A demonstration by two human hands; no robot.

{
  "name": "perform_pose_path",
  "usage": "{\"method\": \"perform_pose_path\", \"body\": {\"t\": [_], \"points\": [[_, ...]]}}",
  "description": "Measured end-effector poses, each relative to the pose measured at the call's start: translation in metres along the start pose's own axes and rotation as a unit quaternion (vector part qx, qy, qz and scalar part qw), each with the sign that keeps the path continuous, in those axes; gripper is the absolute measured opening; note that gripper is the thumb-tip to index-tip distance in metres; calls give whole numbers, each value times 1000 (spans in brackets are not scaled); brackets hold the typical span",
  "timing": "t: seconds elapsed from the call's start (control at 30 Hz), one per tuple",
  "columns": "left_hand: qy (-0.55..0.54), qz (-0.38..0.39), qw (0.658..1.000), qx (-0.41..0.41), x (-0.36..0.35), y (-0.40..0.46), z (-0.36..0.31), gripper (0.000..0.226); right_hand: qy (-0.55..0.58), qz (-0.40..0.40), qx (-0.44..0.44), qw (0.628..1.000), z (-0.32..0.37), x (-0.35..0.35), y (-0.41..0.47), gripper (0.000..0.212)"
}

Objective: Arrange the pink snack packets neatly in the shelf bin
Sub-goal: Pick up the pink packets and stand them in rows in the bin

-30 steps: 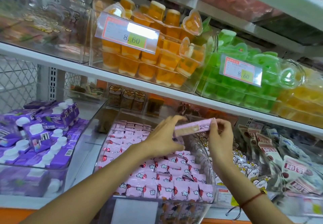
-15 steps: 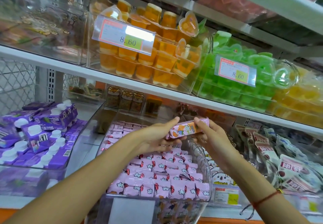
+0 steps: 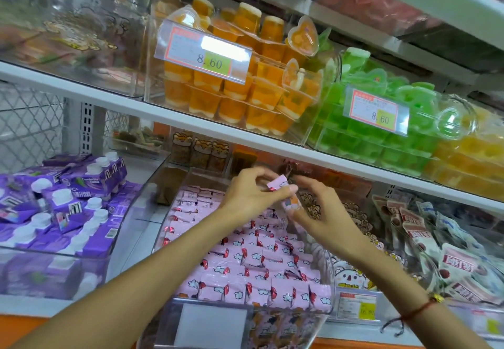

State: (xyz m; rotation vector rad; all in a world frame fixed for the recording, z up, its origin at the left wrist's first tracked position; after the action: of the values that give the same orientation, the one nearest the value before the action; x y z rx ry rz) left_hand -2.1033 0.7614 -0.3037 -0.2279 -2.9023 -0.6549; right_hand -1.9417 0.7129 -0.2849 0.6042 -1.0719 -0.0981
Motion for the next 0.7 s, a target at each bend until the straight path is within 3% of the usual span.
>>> {"method": "perform_pose_path", "body": {"t": [0.07, 0.13, 0.2, 0.27, 0.33, 0.4, 0.6, 0.7], "points": [[-26, 19, 999, -23, -4, -1, 1, 23, -33, -3, 49, 998, 0, -3, 3, 52], [3, 55, 998, -19, -6, -2, 5, 36, -44, -32, 54, 997, -3, -3, 5, 49], [118, 116, 986, 4, -7, -4, 17, 49, -46, -90, 33, 994, -10, -2, 4, 49], [259, 186, 948, 2, -7, -7, 32, 47, -48, -116, 18, 992, -17, -3, 5, 46], [352, 248, 903, -1, -8, -9, 44, 46, -58, -81, 0, 995, -24, -8, 6, 44], [387, 272, 881, 12, -9, -9, 49, 47, -70, -25, -34, 997, -31, -14, 9, 43], [390, 269, 880, 14, -9, -2, 53, 46, -227, -17, -10, 974, -41, -19, 22, 36], [394, 275, 877, 17, -10, 0, 55, 45, -278, 86, -22, 957, -41, -26, 27, 30]]}}
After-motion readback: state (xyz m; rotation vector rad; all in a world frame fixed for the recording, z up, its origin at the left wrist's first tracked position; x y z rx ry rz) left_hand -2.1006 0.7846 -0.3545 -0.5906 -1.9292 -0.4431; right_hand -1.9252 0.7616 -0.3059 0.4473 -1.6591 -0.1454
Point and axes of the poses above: each hand's wrist, its own y-axis towards the middle knuckle, its own x-axis out of the back of the hand, z = x × y, the point moved 1 cm from there along y, towards the middle knuckle, and after that the axes turned 1 degree about -z, right-handed, at the moved point
